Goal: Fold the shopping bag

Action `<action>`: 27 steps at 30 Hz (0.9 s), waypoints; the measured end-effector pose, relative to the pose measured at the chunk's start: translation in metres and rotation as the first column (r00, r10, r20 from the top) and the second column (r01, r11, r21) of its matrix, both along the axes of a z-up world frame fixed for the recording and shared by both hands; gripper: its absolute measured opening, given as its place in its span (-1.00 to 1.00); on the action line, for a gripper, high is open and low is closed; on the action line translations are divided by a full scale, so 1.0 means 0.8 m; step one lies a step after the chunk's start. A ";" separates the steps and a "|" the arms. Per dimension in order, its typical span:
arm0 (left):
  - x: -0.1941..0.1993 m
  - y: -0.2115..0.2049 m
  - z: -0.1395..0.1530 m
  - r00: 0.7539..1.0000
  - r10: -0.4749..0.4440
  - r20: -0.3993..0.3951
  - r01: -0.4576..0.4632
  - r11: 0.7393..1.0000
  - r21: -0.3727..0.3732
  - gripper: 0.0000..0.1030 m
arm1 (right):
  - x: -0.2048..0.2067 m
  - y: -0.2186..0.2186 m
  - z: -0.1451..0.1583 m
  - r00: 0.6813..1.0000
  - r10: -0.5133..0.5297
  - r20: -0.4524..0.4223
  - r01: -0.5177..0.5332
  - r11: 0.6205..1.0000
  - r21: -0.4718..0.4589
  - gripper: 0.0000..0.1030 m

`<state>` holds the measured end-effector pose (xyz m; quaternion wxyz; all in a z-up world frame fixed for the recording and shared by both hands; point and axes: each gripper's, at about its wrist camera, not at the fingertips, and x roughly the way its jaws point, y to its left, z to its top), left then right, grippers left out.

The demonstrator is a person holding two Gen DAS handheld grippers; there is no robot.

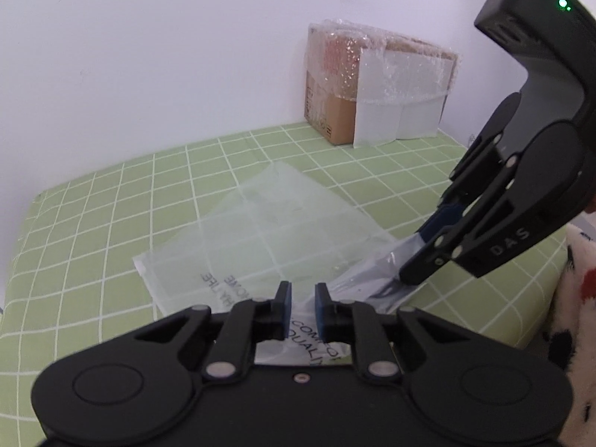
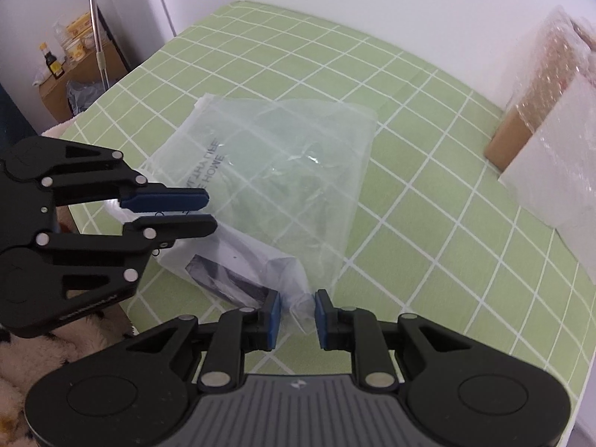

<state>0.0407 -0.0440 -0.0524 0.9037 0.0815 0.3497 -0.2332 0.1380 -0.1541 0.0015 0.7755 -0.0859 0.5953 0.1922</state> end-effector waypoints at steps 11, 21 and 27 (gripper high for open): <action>0.006 0.008 0.003 0.987 -0.131 -0.095 0.131 0.991 -0.007 -0.75 | -0.034 -0.020 0.011 0.992 -0.120 -0.029 0.122 0.989 0.087 -0.52; 0.006 0.005 0.002 0.987 -0.131 -0.097 0.131 0.991 -0.010 -0.75 | -0.070 0.014 0.034 0.968 -0.017 0.252 0.027 0.999 -0.038 -0.82; 0.007 0.005 0.003 0.987 -0.127 -0.102 0.127 0.992 -0.013 -0.75 | -0.051 0.013 0.016 0.975 -0.012 0.221 0.020 0.999 -0.034 -0.87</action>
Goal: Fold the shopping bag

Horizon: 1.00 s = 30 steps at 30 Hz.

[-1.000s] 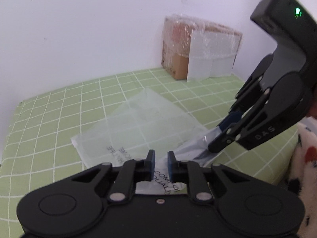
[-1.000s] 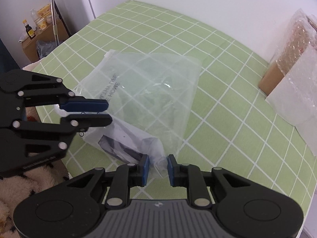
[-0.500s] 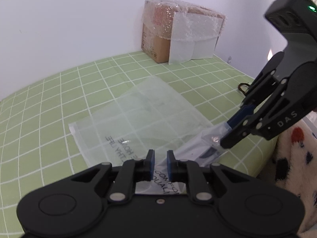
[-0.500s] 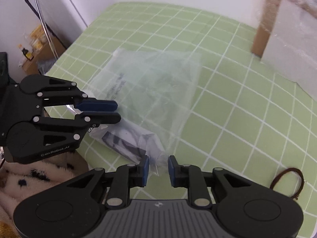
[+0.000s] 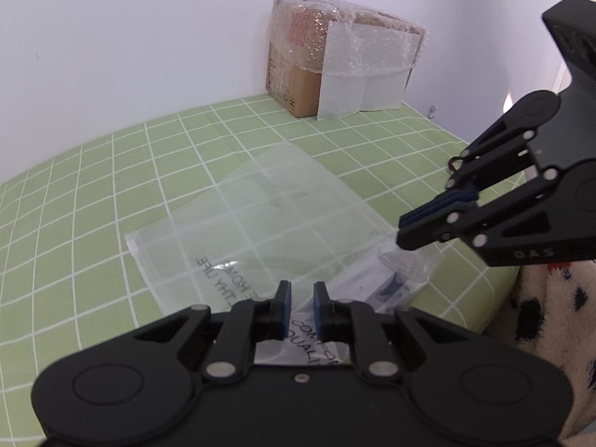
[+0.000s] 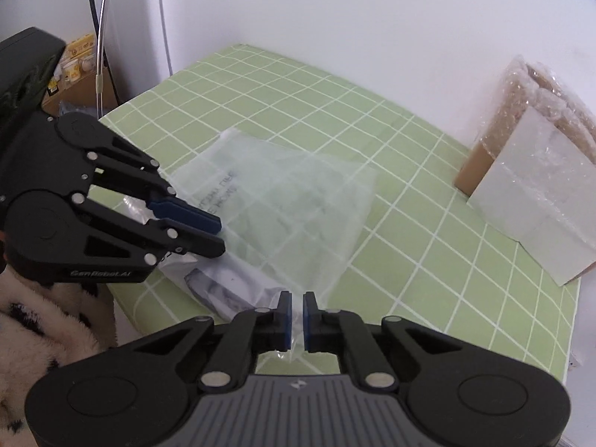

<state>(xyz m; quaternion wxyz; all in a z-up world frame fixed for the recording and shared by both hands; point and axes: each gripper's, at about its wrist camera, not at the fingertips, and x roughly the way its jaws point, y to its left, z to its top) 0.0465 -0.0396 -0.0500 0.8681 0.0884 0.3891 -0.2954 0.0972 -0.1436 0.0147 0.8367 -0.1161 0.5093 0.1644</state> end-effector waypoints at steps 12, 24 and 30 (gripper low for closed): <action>0.010 0.007 0.001 0.998 0.012 -0.054 -0.014 0.999 -0.042 -0.76 | -0.054 0.000 -0.003 0.972 0.127 0.198 -0.116 0.991 -0.068 -0.50; 0.022 0.013 0.002 0.993 0.006 -0.116 -0.014 0.997 -0.069 -0.76 | -0.108 0.036 -0.042 0.847 0.496 0.190 -0.377 0.814 -0.442 -0.27; 0.027 0.017 0.003 0.991 0.000 -0.132 -0.012 0.996 -0.086 -0.79 | -0.119 0.048 -0.065 0.698 0.697 0.163 -0.450 0.605 -0.657 -0.16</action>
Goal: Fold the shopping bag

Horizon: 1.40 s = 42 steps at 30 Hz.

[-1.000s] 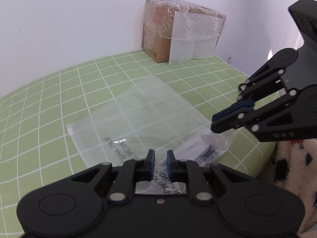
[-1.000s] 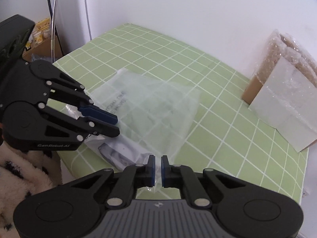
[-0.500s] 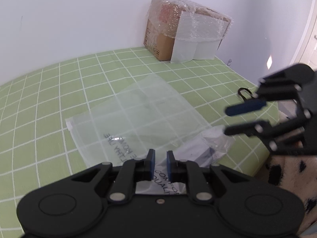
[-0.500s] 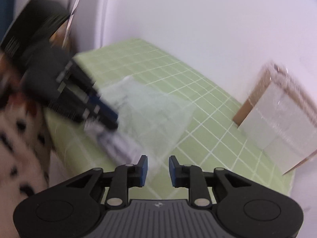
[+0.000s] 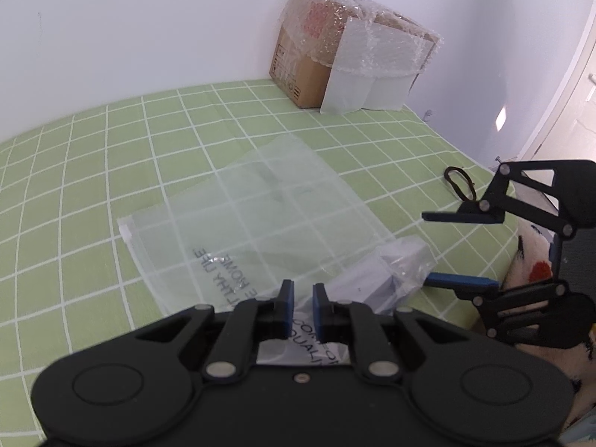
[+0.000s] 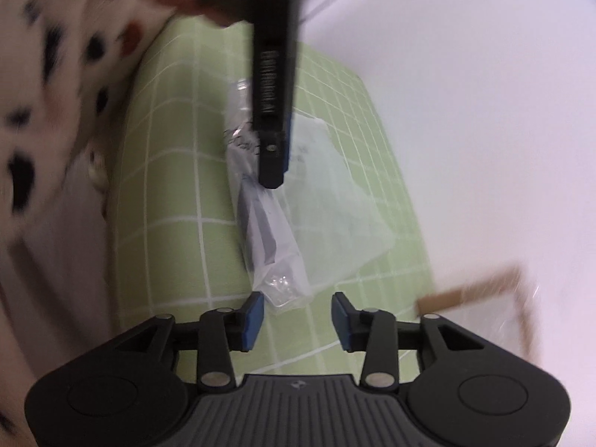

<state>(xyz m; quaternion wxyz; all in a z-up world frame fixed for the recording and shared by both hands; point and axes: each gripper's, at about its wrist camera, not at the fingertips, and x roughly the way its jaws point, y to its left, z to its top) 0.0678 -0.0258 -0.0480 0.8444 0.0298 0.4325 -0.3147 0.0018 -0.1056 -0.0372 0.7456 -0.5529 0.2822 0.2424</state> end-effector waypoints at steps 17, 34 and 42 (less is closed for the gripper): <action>0.007 0.006 -0.002 0.999 0.003 -0.033 -0.005 0.999 -0.033 -0.85 | -0.003 0.003 -0.011 0.997 0.073 0.033 -0.072 0.997 -0.021 -0.17; 0.015 0.009 -0.003 0.998 -0.008 -0.062 0.005 0.999 -0.048 -0.86 | -0.005 0.030 -0.020 0.956 0.287 0.060 -0.278 0.952 -0.131 -0.52; 0.018 0.011 -0.004 0.997 -0.008 -0.074 0.004 0.998 -0.057 -0.86 | 0.011 0.035 -0.015 0.957 0.291 0.002 -0.289 0.951 -0.110 -0.51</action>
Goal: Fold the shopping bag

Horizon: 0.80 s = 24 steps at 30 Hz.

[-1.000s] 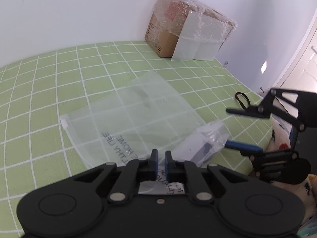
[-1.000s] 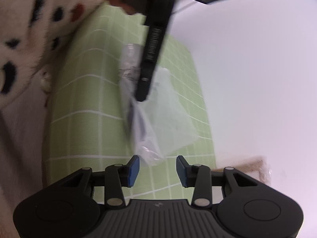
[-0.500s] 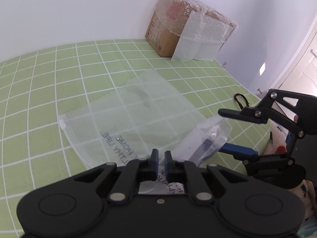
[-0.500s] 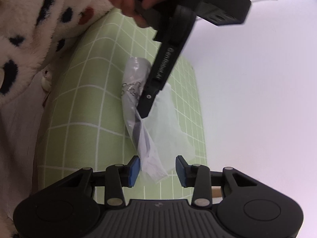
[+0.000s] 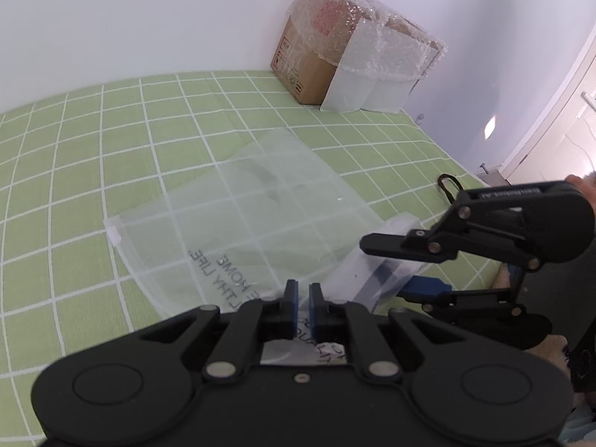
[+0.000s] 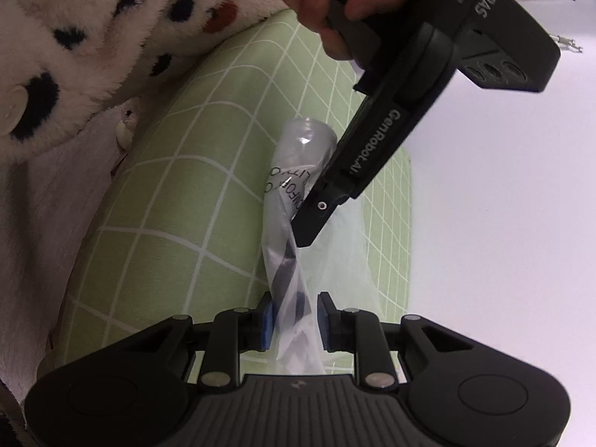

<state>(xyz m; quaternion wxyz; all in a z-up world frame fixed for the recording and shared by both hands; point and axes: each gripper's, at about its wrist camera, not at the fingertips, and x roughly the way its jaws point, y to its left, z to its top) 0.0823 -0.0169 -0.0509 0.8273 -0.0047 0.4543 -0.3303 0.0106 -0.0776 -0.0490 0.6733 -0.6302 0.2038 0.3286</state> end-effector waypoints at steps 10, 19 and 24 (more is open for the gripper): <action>-0.002 -0.001 0.001 1.000 -0.002 0.007 0.002 1.000 0.004 -0.86 | 0.040 -0.001 0.036 0.959 -0.099 -0.265 0.124 0.989 0.079 -0.66; -0.006 0.001 0.006 0.997 -0.076 0.015 0.076 0.997 -0.014 -0.86 | 0.107 -0.018 0.064 0.749 -0.238 -0.619 0.402 0.906 0.137 -0.78; -0.032 0.014 0.033 0.983 -0.148 0.108 0.154 0.987 -0.044 -0.68 | 0.123 -0.025 0.069 0.623 -0.271 -0.734 0.494 0.864 0.101 -0.78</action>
